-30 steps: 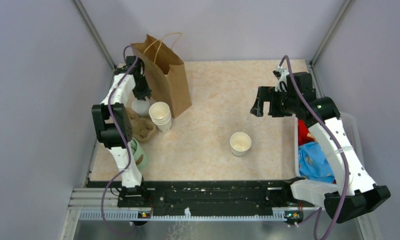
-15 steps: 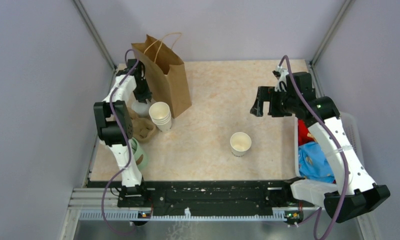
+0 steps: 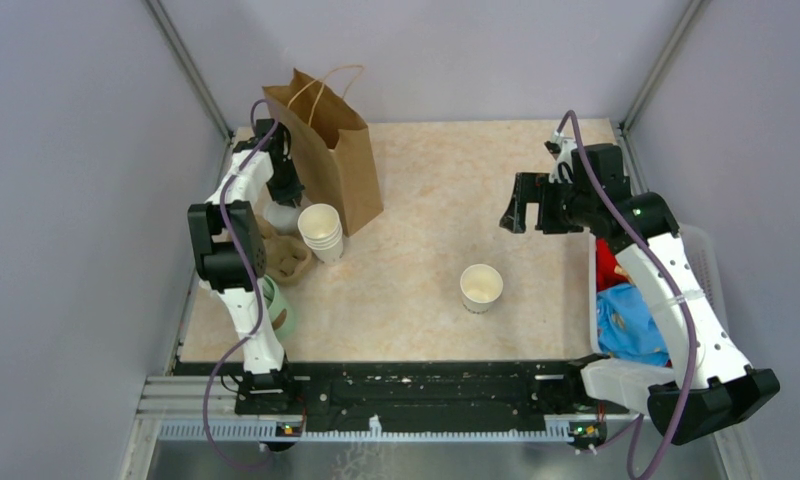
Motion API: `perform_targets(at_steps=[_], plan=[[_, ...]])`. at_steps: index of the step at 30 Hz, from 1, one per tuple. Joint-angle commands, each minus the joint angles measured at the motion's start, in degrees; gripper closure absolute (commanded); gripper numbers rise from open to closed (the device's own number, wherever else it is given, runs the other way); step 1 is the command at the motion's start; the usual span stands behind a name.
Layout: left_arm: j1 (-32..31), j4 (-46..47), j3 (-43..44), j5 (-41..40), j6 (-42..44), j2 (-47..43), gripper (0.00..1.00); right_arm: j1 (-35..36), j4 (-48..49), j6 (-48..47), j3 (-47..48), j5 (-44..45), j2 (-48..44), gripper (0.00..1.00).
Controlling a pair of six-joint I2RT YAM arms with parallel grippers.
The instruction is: Pack the takeout coffee
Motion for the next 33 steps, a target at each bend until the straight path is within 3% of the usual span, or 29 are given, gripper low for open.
perform_targets(at_steps=[1, 9, 33], plan=[[0.32, 1.63, 0.01, -0.59, 0.74, -1.53, 0.82, 0.57, 1.61, 0.34, 1.50, -0.74, 0.06, 0.03], [0.36, 1.66, 0.35, -0.81, 0.71, -1.91, 0.90, 0.58, 1.61, 0.36, 1.44, -0.92, 0.07, 0.03], [0.56, -1.67, 2.82, -1.72, 3.34, -7.17, 1.00, 0.57, 1.87, 0.07, 1.14, -1.27, 0.07, 0.03]])
